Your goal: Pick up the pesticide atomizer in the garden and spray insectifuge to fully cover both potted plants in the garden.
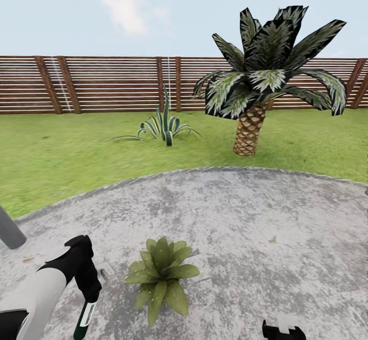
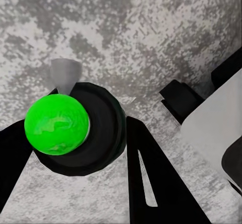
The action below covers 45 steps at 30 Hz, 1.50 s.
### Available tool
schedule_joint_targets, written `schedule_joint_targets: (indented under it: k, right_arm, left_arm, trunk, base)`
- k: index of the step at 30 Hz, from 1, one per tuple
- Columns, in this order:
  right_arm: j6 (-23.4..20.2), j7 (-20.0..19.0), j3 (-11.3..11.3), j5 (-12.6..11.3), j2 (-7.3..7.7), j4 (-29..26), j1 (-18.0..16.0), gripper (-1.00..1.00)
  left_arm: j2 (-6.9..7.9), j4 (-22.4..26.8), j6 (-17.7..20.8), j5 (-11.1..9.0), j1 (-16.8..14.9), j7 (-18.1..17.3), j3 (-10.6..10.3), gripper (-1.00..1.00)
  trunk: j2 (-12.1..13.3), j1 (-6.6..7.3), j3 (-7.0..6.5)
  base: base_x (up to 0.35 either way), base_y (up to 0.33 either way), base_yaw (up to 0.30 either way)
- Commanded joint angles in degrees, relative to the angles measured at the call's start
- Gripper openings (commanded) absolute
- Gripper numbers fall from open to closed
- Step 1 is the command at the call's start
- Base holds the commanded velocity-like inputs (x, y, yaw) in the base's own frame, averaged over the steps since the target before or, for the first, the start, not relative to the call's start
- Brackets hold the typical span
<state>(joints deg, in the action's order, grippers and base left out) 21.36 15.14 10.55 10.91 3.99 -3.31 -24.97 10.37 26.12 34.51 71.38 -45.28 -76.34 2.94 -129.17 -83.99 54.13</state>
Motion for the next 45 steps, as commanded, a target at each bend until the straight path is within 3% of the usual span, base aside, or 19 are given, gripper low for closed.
schedule_joint_targets:
  k: [1,16,27,30,35,40,45]
  right_arm:
    - [0.2,0.2,0.4,0.6,-0.02,0.1,-0.1,1.00]
    - [0.1,0.2,0.5,0.6,-0.03,0.1,-0.1,1.00]
    - [0.1,0.0,0.4,0.7,0.25,0.2,0.0,1.00]
    - [0.1,0.1,0.4,0.7,0.01,0.1,-0.1,1.00]
    - [0.1,0.1,0.4,0.7,-0.03,0.1,-0.1,1.00]
    - [0.1,0.1,0.4,0.7,0.01,0.1,0.0,1.00]
    - [0.1,0.2,0.4,0.7,0.05,0.1,0.0,1.00]
  left_arm:
    - [-0.02,0.1,0.6,0.5,0.0,-0.4,0.3,-1.00]
    - [-0.20,-0.6,0.6,0.5,0.0,-0.4,0.2,-1.00]
    - [-0.06,-0.2,0.6,0.5,0.0,-0.3,0.6,-1.00]
    - [-0.03,-0.7,0.6,0.4,0.1,3.2,0.7,-1.00]
    - [-0.12,-0.6,0.6,0.3,3.3,4.5,0.8,-1.00]
    - [-0.22,0.1,0.6,0.3,3.5,4.5,4.9,-1.00]
    - [-0.36,0.2,0.6,0.3,3.6,4.6,6.2,-1.00]
  trunk:
    - [0.0,0.01,0.05]
    - [0.0,0.01,1.14]
    - [0.0,0.01,1.67]
    - [0.0,0.01,1.74]
    - [0.0,0.01,2.07]
    - [0.0,0.01,2.43]
    - [0.0,0.01,2.80]
  base:
    - [-0.002,-0.058,0.000]
    - [0.005,-0.012,0.000]
    - [0.026,-0.212,0.000]
    - [-0.026,-0.033,0.051]
    - [-0.004,-0.005,0.142]
    - [0.000,0.000,0.157]
    - [0.000,0.000,0.156]
